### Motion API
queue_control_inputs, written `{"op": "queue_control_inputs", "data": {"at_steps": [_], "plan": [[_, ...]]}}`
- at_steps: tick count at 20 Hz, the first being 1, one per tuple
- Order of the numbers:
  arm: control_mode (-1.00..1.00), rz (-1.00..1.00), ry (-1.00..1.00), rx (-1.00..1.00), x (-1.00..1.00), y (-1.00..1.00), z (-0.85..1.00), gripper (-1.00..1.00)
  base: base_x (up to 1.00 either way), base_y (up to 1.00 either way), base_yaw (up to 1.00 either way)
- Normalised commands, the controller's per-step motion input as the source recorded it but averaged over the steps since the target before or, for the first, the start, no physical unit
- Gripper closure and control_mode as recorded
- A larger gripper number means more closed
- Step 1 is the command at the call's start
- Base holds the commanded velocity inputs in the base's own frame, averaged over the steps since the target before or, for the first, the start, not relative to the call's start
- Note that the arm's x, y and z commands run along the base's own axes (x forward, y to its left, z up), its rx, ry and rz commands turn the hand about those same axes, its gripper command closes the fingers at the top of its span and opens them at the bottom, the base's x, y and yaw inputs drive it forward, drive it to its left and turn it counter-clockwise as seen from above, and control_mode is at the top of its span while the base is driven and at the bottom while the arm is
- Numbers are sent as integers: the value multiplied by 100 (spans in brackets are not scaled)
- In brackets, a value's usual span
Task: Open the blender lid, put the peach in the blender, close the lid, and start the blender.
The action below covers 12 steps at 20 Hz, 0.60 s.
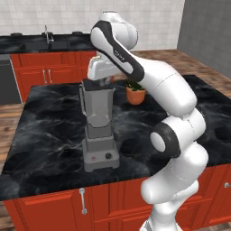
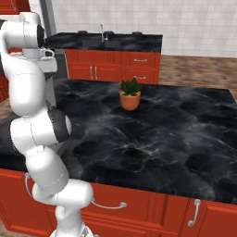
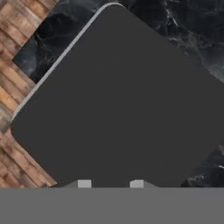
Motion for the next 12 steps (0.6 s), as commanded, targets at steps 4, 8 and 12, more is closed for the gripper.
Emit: {"op": "queue_control_inputs", "data": {"at_steps": [4, 8, 12], "plan": [[-100, 29, -37, 37, -12, -38, -86, 100, 0, 0, 0], [-100, 10, -17, 25, -3, -1, -33, 100, 0, 0, 0], [-100, 0, 0, 2, 0, 21, 0, 100, 0, 0, 0]]}}
